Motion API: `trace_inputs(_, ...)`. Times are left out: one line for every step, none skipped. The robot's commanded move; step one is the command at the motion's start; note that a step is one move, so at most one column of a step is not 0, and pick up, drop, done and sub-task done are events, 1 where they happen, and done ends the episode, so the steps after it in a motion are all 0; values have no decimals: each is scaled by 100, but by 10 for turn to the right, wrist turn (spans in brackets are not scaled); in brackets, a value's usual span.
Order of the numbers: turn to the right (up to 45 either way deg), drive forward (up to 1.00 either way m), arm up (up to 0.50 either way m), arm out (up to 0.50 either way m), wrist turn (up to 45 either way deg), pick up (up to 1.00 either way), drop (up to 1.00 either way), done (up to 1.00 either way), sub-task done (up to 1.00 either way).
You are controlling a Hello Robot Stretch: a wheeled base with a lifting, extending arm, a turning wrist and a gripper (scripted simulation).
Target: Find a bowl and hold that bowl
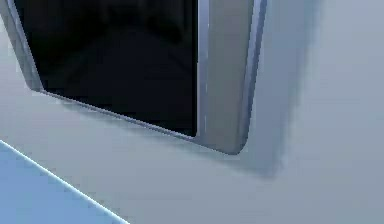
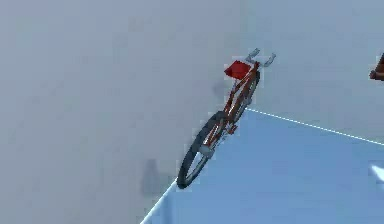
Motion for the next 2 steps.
trace_inputs(-450, 0, 0, 0, 0, 0, 0, 0, 0)
trace_inputs(-330, 0, 0, 0, 0, 0, 0, 0, 0)
